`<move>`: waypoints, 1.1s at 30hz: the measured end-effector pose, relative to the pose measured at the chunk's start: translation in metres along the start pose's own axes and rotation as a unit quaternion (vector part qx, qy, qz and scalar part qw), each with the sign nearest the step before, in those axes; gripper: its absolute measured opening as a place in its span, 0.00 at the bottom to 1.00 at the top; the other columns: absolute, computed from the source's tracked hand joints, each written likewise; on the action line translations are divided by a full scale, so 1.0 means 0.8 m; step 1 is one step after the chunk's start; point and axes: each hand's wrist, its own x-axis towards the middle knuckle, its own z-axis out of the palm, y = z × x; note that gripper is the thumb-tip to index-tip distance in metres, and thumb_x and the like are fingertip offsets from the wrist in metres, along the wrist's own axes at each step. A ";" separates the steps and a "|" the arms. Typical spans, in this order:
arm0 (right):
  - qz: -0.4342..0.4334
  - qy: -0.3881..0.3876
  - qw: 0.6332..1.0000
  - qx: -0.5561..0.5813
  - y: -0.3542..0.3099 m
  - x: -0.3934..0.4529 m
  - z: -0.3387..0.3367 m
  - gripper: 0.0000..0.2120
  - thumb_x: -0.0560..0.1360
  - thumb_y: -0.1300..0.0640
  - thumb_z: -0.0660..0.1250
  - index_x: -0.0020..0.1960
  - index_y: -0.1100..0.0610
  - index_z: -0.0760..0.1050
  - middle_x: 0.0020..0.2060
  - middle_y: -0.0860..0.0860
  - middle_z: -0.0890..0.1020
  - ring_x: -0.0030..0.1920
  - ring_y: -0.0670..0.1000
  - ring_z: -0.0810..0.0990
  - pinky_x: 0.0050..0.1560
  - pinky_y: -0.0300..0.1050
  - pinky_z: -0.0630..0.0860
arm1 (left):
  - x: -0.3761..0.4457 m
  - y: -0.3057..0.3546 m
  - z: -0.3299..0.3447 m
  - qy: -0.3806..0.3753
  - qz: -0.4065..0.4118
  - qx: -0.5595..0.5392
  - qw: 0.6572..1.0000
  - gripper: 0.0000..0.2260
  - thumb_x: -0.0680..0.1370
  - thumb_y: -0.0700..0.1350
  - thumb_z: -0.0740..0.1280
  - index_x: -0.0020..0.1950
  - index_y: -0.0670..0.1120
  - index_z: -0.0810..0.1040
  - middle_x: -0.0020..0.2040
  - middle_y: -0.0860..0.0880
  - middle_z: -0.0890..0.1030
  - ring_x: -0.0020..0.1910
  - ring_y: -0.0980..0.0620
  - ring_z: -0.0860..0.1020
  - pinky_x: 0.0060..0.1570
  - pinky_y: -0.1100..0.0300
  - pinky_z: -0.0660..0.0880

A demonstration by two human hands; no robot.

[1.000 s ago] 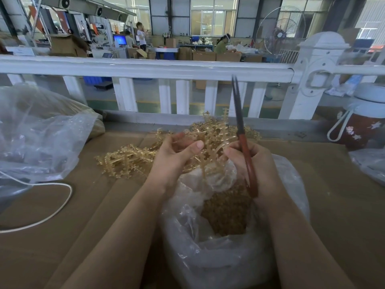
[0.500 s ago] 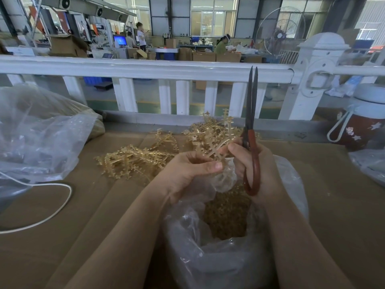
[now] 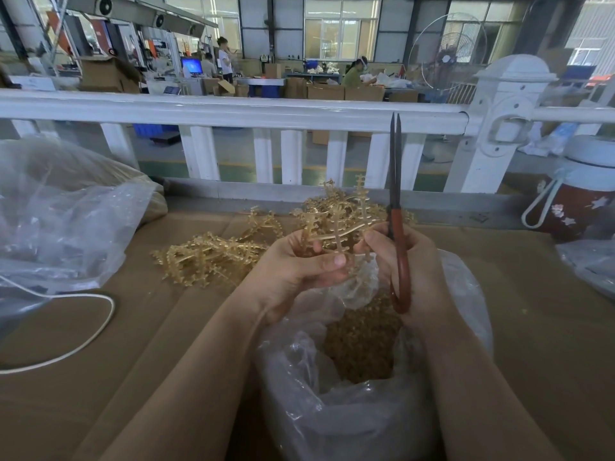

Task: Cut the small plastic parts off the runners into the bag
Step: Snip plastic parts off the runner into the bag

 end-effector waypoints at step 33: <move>-0.105 -0.046 0.866 -0.487 0.027 0.001 -0.005 0.35 0.54 0.13 0.57 0.49 0.37 0.71 0.40 0.33 0.78 0.42 0.32 0.75 0.37 0.35 0.68 | 0.005 0.001 -0.003 0.190 0.181 0.014 0.965 0.13 0.76 0.28 0.66 0.58 0.39 0.71 0.52 0.32 0.76 0.52 0.38 0.78 0.60 0.44 0.76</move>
